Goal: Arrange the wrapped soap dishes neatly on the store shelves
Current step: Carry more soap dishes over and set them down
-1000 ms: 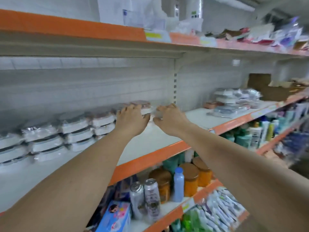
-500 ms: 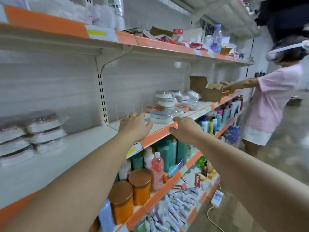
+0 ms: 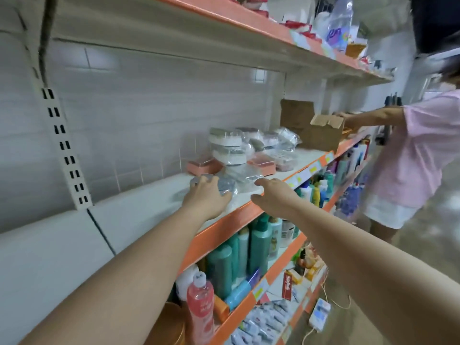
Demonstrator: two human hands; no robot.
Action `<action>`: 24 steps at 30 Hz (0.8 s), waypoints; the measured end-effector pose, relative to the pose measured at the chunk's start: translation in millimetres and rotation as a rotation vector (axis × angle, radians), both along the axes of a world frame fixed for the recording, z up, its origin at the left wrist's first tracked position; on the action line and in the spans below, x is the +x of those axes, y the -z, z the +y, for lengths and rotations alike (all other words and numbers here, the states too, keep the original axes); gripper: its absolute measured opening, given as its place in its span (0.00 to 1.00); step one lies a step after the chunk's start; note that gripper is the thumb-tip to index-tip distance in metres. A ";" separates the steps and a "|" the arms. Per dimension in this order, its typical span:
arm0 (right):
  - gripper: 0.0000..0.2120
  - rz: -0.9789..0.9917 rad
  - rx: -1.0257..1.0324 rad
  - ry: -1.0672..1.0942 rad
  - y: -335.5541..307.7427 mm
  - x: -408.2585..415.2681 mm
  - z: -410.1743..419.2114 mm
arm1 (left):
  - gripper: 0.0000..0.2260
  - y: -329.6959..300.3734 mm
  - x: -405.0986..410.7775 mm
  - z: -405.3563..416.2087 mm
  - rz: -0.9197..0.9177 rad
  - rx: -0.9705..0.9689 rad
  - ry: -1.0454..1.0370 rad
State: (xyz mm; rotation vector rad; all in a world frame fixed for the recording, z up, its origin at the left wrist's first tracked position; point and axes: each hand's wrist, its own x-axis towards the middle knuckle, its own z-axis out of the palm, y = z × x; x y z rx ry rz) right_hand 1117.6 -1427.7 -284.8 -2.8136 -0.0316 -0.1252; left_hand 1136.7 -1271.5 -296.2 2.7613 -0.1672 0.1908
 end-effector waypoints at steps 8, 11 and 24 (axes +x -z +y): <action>0.26 -0.066 0.000 -0.133 18.7 116.8 -21.1 | 0.29 33.5 72.1 -20.7 0.062 0.125 -0.130; 0.30 -0.080 0.017 -0.170 32.3 145.9 -22.3 | 0.25 29.5 88.1 -20.8 0.101 0.059 -0.182; 0.30 -0.011 0.235 -0.244 49.4 178.0 -31.7 | 0.29 43.6 98.3 -54.3 -0.130 0.009 -0.517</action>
